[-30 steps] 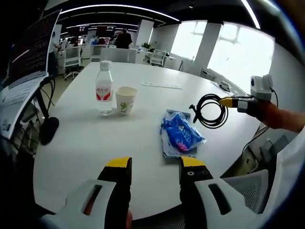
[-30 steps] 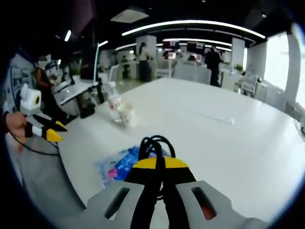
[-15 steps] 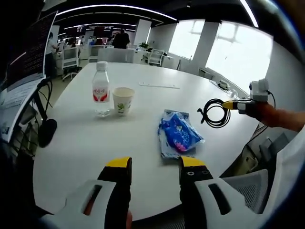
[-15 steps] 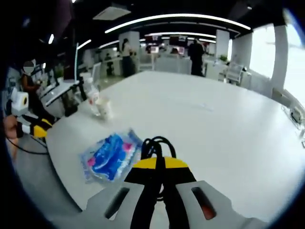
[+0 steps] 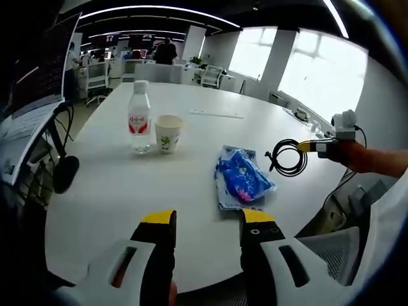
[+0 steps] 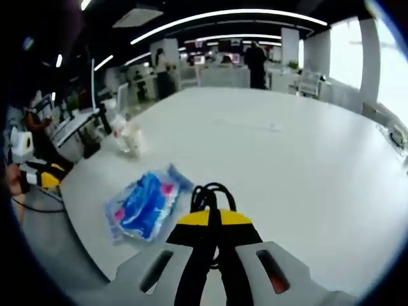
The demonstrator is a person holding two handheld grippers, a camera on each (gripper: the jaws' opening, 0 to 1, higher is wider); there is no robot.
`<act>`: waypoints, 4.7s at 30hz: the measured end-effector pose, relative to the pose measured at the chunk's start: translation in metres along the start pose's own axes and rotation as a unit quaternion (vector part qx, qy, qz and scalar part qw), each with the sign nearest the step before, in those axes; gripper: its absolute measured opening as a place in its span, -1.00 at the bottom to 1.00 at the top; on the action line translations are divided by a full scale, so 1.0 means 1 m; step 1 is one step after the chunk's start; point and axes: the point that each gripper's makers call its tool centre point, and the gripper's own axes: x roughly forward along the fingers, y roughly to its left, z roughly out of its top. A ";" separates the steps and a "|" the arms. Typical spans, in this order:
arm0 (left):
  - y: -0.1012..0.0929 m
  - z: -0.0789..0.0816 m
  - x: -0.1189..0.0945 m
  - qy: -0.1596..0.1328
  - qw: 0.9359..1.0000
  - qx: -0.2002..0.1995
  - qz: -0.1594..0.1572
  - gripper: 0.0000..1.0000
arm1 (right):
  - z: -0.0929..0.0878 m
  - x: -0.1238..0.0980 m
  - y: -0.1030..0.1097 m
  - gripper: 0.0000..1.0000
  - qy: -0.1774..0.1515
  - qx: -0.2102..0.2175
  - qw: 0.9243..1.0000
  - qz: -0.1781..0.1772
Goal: Arrange the tabletop items into an orderly group along one side of the table until the central work area is clear of visible clutter.
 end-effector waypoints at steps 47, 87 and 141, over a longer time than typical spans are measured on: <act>-0.001 -0.004 -0.002 0.005 1.000 -0.006 0.010 -0.24 | -0.071 0.035 -0.038 -0.98 0.099 0.020 0.995 -0.024; -0.022 -0.013 0.009 0.026 1.000 -0.008 -0.014 -0.13 | -0.072 0.044 -0.019 -0.34 0.148 -0.099 0.983 0.048; -0.052 -0.030 0.008 0.041 0.998 -0.020 -0.040 -0.12 | 0.016 0.125 0.095 -0.36 0.154 -0.251 0.932 0.213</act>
